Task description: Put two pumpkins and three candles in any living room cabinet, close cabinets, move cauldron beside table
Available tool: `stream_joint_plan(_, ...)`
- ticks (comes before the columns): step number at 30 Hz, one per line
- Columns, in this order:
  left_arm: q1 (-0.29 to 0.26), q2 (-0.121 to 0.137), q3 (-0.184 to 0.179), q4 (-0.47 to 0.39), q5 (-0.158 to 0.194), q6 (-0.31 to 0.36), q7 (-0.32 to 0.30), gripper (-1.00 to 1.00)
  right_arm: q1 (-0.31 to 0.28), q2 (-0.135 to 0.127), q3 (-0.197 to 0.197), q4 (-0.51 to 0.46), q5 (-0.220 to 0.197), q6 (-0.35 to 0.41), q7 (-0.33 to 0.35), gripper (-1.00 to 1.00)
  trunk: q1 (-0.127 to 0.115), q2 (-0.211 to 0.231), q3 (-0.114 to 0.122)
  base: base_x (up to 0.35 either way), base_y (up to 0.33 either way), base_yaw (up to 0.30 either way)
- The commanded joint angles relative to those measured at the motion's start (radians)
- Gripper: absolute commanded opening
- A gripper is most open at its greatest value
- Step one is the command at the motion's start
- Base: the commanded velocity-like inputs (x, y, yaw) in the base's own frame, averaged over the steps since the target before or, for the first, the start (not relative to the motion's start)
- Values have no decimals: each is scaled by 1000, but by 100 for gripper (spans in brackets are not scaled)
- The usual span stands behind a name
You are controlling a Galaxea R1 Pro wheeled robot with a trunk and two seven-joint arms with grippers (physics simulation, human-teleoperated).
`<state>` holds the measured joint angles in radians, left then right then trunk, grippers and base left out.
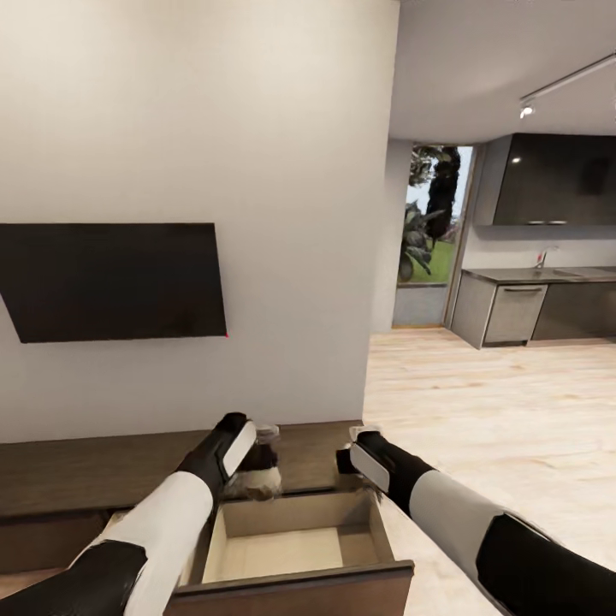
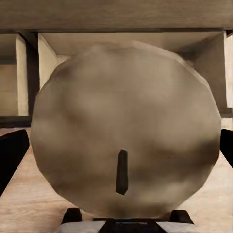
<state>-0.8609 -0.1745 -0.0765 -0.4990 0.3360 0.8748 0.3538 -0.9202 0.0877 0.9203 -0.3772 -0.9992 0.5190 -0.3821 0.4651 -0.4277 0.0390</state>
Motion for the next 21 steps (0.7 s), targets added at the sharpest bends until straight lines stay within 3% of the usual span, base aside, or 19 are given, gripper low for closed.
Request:
stream_joint_plan(1, 1, 0, 15, -47, 24, 57, 59, -100, -20, -1, 8, -12, -11, 34, -15, -100, 0, -1, -1, 0, 0, 0)
stream_joint_plan(4, 1, 0, 38, -100, 41, 121, 163, -100, -58, 5, 8, -48, -11, 101, -24, -100, 12, -22, -11, 0, 0, 0)
stream_joint_plan(7, -23, 0, 45, -109, 46, 138, 193, -100, -87, 26, 7, -65, -11, 140, -28, -100, 23, -43, -20, 0, 0, 0)
stream_joint_plan(9, -63, 0, 46, -57, 47, 142, 199, -100, -111, 30, 6, -69, -11, 176, -28, -100, 31, -57, -26, 0, 0, 0)
stream_joint_plan(11, -149, 0, 49, 102, 48, 143, 202, -100, -125, 33, 4, -69, -13, 241, -30, -100, 39, -71, -32, 0, 0, 0)
stream_joint_plan(13, -199, 5, 49, 186, 55, 142, 202, -100, -129, 34, -8, -69, -13, 268, -33, -100, 46, -85, -39, 0, 0, 0)
stream_joint_plan(19, -290, 5, 55, 274, 85, 139, 205, -100, -177, 36, -70, -71, -16, 324, -50, -100, 69, -127, -58, 0, 0, 0)
stream_joint_plan(21, -329, 2, 56, 280, 95, 139, 206, -100, -222, 39, -78, -70, -21, 386, -70, -100, 77, -141, -64, 0, 0, 0)
